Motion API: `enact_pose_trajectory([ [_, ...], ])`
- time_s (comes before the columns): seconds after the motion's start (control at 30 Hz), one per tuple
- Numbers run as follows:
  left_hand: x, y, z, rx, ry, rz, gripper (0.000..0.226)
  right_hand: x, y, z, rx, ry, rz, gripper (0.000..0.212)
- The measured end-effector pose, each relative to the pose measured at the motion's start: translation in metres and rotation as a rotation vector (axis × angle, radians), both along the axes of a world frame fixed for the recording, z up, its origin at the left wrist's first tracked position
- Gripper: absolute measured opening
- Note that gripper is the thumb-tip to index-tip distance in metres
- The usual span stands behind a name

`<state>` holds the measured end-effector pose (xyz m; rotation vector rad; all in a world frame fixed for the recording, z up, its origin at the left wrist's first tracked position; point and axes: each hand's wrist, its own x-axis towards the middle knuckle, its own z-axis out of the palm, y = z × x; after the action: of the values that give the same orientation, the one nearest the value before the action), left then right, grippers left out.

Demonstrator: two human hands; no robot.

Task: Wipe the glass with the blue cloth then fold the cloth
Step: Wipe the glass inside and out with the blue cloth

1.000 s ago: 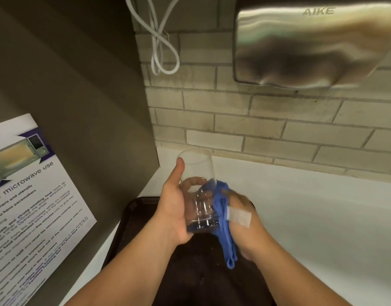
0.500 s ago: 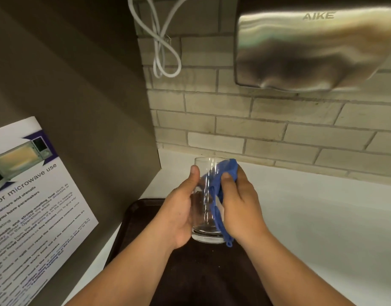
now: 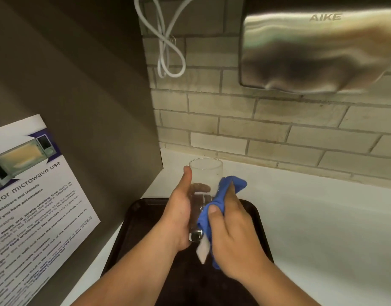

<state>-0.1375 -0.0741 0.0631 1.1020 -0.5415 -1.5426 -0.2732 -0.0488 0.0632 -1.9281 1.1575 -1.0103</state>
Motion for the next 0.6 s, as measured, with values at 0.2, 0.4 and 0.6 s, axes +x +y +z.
enact_pose_trajectory([
  [0.2, 0.0, 0.007, 0.002, -0.029, 0.105, -0.126, 0.08, 0.004, -0.036, 0.037, 0.083, -0.212, -0.123, 0.027],
  [0.4, -0.01, 0.013, 0.013, -0.1, 0.085, -0.148, 0.073, 0.01, -0.046, 0.029, 0.117, -0.272, -0.119, 0.028],
  [0.6, 0.001, 0.003, 0.011, -0.076, 0.106, -0.049, 0.087, -0.009, -0.021, 0.01, 0.135, -0.13, 0.089, 0.037],
])
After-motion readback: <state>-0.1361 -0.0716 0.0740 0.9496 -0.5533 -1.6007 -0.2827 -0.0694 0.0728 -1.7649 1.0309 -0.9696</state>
